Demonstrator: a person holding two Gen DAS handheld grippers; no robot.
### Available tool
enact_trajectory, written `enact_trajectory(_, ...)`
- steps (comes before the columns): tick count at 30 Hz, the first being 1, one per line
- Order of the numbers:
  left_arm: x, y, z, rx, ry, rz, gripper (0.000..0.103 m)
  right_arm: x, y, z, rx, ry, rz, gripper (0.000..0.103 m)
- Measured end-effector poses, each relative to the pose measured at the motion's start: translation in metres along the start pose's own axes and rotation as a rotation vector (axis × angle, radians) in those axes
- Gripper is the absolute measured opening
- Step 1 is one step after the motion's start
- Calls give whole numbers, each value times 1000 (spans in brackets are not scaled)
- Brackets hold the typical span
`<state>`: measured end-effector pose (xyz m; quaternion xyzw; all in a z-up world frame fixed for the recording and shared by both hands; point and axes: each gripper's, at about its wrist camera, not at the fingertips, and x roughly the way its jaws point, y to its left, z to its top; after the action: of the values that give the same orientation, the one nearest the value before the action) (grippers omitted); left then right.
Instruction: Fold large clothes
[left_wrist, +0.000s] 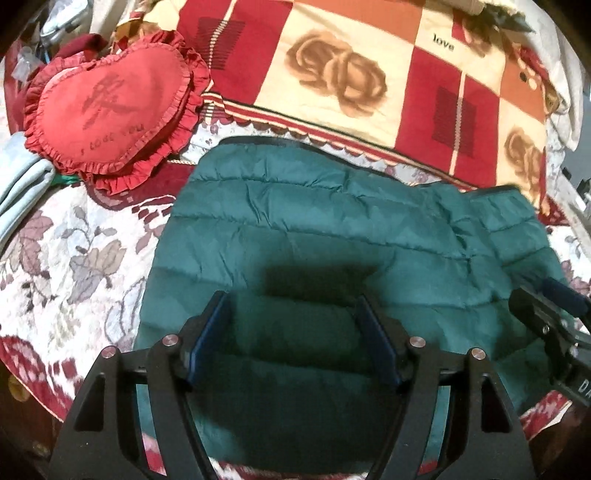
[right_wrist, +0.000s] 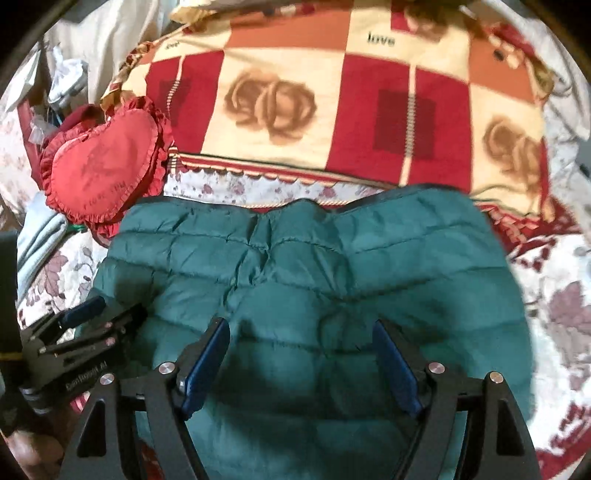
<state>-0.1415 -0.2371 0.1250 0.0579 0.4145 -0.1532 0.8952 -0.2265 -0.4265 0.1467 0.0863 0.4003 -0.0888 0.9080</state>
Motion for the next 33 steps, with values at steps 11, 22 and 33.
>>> enact_trajectory(11, -63, -7, -28, 9, -122, 13, 71, -55, 2, -25, 50, -83, -32, 78)
enact_trajectory(22, -95, -7, -41, 10, -177, 18, 71, -82, 16, -37, 40, -130, -40, 79)
enact_trajectory(33, -105, -10, -46, 22, -195, 15, 71, -88, 13, -41, 58, -140, -31, 79)
